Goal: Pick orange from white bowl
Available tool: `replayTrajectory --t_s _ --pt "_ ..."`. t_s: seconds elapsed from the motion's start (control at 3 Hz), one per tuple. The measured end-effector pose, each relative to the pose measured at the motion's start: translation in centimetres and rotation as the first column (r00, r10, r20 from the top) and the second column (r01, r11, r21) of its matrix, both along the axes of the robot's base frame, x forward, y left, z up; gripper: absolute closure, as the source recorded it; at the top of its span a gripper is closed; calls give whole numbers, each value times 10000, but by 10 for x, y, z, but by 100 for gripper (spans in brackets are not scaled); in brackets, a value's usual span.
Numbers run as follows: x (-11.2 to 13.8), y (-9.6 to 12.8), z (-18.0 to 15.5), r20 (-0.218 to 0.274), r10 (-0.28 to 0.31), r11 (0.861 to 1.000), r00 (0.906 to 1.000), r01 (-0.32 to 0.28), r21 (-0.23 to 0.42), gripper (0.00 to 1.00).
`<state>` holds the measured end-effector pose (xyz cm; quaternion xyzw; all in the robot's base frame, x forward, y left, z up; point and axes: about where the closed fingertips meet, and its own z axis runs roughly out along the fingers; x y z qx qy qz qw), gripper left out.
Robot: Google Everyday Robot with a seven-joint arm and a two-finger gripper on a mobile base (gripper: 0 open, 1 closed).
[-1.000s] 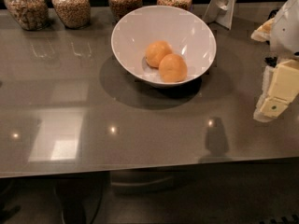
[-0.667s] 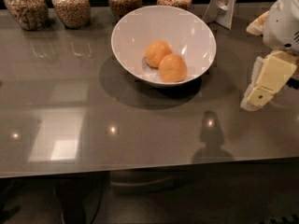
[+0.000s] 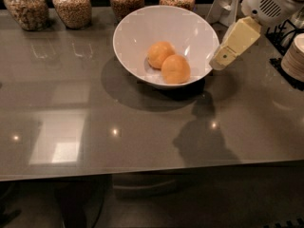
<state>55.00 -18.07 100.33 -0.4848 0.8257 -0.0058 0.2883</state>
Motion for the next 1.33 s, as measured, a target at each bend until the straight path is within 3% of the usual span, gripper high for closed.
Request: replayTrajectory --t_s 0.67,1.0,1.33 --pt "10 9 -4 256 -203 9991 9995 193 390 0" --pt "31 26 -15 391 -516 9939 9979 475 996 0" --pt "52 44 -33 195 -841 9854 9963 802 1505 0"
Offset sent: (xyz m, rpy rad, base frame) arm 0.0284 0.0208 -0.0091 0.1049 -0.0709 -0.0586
